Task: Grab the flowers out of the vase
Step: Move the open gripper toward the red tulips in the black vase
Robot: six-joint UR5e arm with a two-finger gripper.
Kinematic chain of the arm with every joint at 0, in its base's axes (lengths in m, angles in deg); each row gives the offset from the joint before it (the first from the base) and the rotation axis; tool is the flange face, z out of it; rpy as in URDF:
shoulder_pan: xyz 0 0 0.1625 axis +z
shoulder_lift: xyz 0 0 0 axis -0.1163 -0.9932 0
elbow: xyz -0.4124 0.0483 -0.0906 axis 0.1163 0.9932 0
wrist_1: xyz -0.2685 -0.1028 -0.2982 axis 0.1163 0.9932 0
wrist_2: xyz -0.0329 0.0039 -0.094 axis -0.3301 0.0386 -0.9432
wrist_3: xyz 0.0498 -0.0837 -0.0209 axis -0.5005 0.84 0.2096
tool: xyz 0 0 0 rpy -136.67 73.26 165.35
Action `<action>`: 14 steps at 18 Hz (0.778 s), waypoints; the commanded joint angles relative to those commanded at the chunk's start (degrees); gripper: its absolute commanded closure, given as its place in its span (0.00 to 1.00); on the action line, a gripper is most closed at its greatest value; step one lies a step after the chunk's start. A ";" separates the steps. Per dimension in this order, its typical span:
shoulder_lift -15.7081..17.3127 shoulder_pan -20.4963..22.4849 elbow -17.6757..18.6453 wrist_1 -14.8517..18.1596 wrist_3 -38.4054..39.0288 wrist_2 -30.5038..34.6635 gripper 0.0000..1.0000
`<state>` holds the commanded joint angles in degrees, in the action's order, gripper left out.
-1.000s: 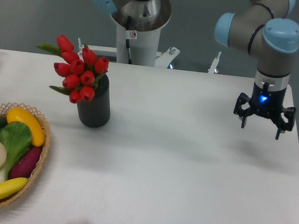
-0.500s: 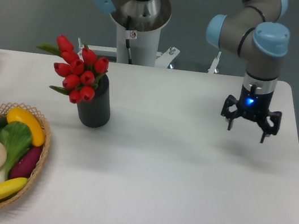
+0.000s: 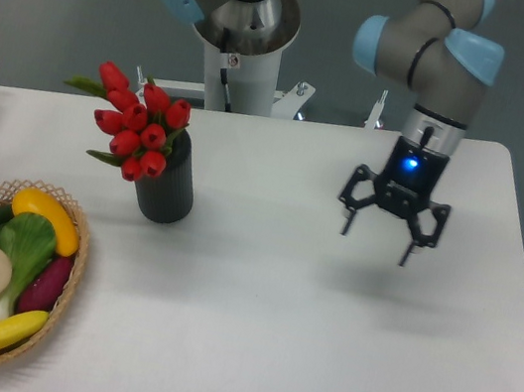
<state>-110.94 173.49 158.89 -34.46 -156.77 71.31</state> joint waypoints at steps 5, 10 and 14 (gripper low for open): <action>8.88 0.36 8.98 0.26 -0.18 -8.66 0.00; 15.29 0.35 13.81 0.35 -0.26 -8.84 0.00; 19.95 -0.17 18.64 0.35 -0.26 -8.84 0.00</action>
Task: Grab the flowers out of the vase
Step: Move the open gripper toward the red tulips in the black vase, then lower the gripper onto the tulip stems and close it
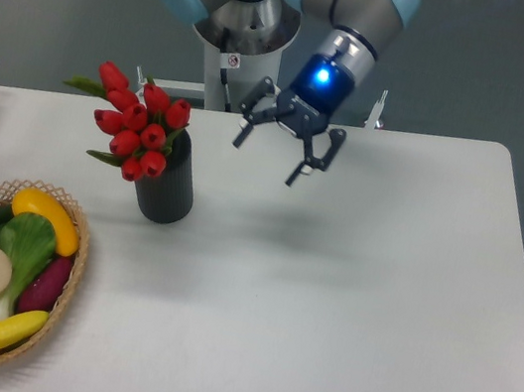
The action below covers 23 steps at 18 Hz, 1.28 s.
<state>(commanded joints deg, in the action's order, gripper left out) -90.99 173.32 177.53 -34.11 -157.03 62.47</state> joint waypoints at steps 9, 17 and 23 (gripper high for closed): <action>5.55 -2.45 8.01 0.09 -3.87 -0.09 0.00; 1.78 -8.17 6.26 0.00 -3.78 -3.16 0.00; -2.44 -11.69 2.39 0.00 -3.69 -3.16 0.00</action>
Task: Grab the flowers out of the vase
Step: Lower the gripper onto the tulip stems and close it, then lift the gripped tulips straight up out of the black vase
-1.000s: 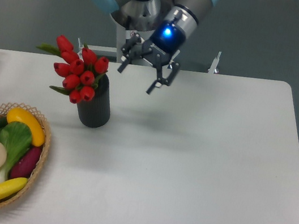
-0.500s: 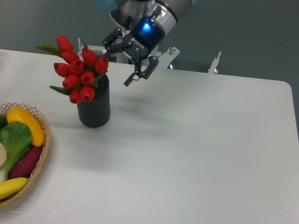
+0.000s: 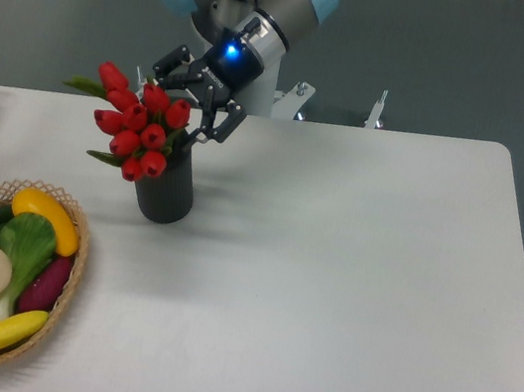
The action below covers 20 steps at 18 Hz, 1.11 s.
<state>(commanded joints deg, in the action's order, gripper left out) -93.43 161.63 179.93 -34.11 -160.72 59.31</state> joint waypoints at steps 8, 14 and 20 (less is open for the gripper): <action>-0.80 0.00 -1.76 0.09 0.09 0.35 1.00; 0.25 0.00 -2.56 0.09 0.62 0.18 1.00; 3.07 0.35 -4.22 0.09 6.67 -2.19 1.00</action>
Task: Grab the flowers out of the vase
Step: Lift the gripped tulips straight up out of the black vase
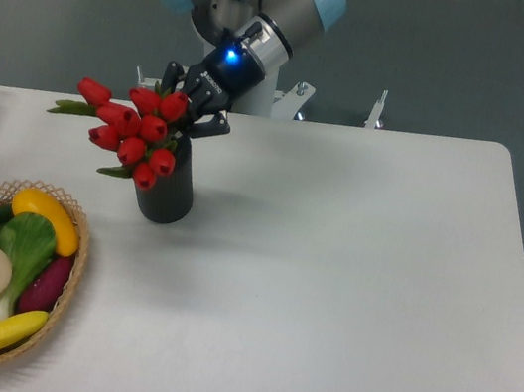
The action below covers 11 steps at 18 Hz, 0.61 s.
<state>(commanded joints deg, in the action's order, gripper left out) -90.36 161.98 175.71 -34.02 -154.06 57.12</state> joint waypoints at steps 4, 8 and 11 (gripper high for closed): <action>0.09 0.44 -3.25 0.00 7.29 -0.89 1.00; 0.44 0.62 -6.24 0.18 13.63 -2.03 1.00; 0.70 1.05 -7.30 0.35 15.30 -2.73 1.00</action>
<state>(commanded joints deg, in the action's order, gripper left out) -89.66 163.03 168.41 -33.67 -138.76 54.39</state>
